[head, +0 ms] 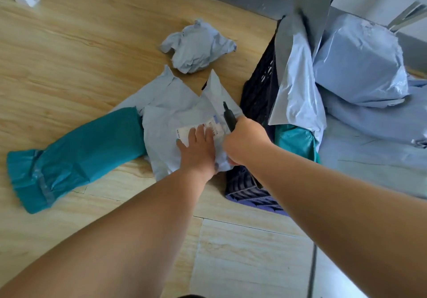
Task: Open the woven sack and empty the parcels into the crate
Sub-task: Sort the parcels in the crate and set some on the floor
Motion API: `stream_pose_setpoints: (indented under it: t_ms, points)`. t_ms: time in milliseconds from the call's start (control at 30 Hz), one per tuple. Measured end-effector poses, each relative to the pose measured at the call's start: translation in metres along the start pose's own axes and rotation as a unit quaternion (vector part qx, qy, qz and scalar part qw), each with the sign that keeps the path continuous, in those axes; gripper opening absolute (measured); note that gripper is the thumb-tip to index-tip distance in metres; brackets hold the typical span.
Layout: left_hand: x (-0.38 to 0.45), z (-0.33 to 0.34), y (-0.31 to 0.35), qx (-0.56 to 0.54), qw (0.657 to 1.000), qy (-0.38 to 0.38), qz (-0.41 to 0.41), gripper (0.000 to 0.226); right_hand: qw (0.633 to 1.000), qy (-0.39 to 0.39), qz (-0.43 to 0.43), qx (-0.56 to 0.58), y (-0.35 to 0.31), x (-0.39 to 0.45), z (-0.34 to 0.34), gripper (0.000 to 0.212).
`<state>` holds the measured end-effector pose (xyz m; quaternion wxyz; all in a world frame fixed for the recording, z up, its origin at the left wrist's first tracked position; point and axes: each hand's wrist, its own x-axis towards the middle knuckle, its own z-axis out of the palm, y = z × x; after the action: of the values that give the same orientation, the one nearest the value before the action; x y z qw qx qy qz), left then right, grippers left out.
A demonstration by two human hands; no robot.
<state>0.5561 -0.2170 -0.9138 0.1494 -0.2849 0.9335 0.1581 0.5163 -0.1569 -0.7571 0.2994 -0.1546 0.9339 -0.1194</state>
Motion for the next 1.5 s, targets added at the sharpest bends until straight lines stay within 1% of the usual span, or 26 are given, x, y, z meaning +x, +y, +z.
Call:
stream_pose_setpoints:
  t_ms: [67, 100, 167, 200, 267, 367, 433, 500, 600, 700, 767, 833, 967, 1000, 1033, 1100, 1133, 1200, 1233, 1267, 1300, 1333, 1367, 1400, 1467, 1500]
  points:
    - [0.011, 0.002, -0.007, 0.007, 0.998, 0.057, 0.006, 0.05, 1.0, -0.005, 0.009, 0.026, 0.003, 0.002, 0.002, 0.036]
    - [0.013, 0.0, -0.009, -0.02, 0.996, 0.084, 0.001, 0.033, 0.999, -0.002, 0.011, 0.047, 0.003, 0.004, 0.004, 0.036]
    - [0.013, -0.01, -0.012, -0.146, 0.976, 0.154, -0.049, 0.011, 0.996, 0.009, 0.003, 0.086, 0.002, 0.002, 0.005, 0.035]
    - [0.012, -0.016, -0.015, -0.225, 0.954, 0.182, -0.085, 0.007, 0.995, 0.016, -0.006, 0.103, 0.001, 0.001, 0.005, 0.034]
    - [0.008, -0.035, -0.018, -0.35, 0.9, 0.219, -0.139, 0.011, 0.99, 0.029, -0.034, 0.132, 0.001, -0.002, 0.006, 0.035]
    - [-0.001, -0.068, -0.019, -0.422, 0.844, 0.285, -0.168, 0.009, 0.976, 0.055, -0.092, 0.191, -0.001, -0.009, 0.006, 0.044]
    - [-0.01, -0.094, -0.013, -0.45, 0.814, 0.337, -0.147, 0.01, 0.957, 0.087, -0.131, 0.243, -0.002, -0.015, -0.001, 0.043]
    - [-0.023, -0.126, -0.002, -0.455, 0.794, 0.39, -0.099, 0.011, 0.937, 0.11, -0.159, 0.292, -0.006, -0.026, -0.013, 0.042]
    - [-0.045, -0.178, 0.026, -0.433, 0.797, 0.42, -0.035, 0.008, 0.898, 0.164, -0.185, 0.364, -0.001, -0.039, -0.033, 0.045]
    - [-0.061, -0.216, 0.066, -0.428, 0.816, 0.387, 0.041, 0.01, 0.847, 0.203, -0.189, 0.454, 0.019, -0.049, -0.06, 0.04]
    - [-0.067, -0.233, 0.101, -0.441, 0.825, 0.341, 0.091, 0.008, 0.809, 0.202, -0.177, 0.523, 0.039, -0.057, -0.083, 0.034]
    - [-0.076, -0.242, 0.141, -0.464, 0.827, 0.288, 0.136, 0.007, 0.792, 0.221, -0.137, 0.552, 0.066, -0.061, -0.11, 0.024]
    - [-0.101, -0.238, 0.213, -0.471, 0.838, 0.164, 0.221, 0.018, 0.823, 0.272, -0.052, 0.497, 0.136, -0.062, -0.163, 0.008]
    - [-0.105, -0.233, 0.226, -0.467, 0.838, 0.155, 0.236, 0.018, 0.835, 0.277, -0.045, 0.473, 0.155, -0.061, -0.174, 0.005]
    - [-0.107, -0.228, 0.234, -0.447, 0.843, 0.17, 0.245, 0.017, 0.854, 0.275, -0.038, 0.439, 0.173, -0.062, -0.184, 0.004]
    - [-0.106, -0.214, 0.241, -0.335, 0.883, 0.216, 0.248, 0.015, 0.895, 0.262, -0.023, 0.36, 0.205, -0.059, -0.193, 0.014]
    - [-0.105, -0.205, 0.241, -0.256, 0.911, 0.211, 0.244, 0.017, 0.913, 0.254, -0.02, 0.318, 0.218, -0.055, -0.193, 0.019]
    - [-0.103, -0.183, 0.238, -0.088, 0.965, 0.124, 0.216, 0.033, 0.942, 0.242, -0.006, 0.233, 0.234, -0.049, -0.183, 0.028]
    - [-0.104, -0.17, 0.236, -0.015, 0.976, 0.074, 0.206, 0.042, 0.943, 0.259, 0.009, 0.207, 0.239, -0.046, -0.175, 0.032]
    - [-0.103, -0.158, 0.234, 0.041, 0.977, 0.041, 0.206, 0.049, 0.933, 0.293, 0.03, 0.205, 0.241, -0.046, -0.17, 0.036]
    - [-0.102, -0.147, 0.234, 0.074, 0.974, 0.031, 0.212, 0.052, 0.916, 0.334, 0.044, 0.22, 0.238, -0.049, -0.166, 0.037]
    - [-0.101, -0.139, 0.234, 0.087, 0.972, 0.028, 0.216, 0.052, 0.894, 0.38, 0.033, 0.238, 0.234, -0.051, -0.163, 0.036]
    - [-0.099, -0.134, 0.234, 0.086, 0.972, 0.018, 0.216, 0.052, 0.883, 0.407, -0.002, 0.236, 0.228, -0.054, -0.16, 0.033]
    - [-0.098, -0.132, 0.236, 0.082, 0.974, -0.004, 0.21, 0.05, 0.887, 0.407, -0.05, 0.214, 0.222, -0.054, -0.157, 0.029]
    - [-0.1, -0.133, 0.24, 0.094, 0.974, -0.055, 0.199, 0.037, 0.918, 0.347, -0.128, 0.144, 0.211, -0.05, -0.145, 0.031]
    - [-0.1, -0.131, 0.241, 0.11, 0.969, -0.076, 0.206, 0.026, 0.938, 0.299, -0.128, 0.119, 0.209, -0.046, -0.137, 0.033]
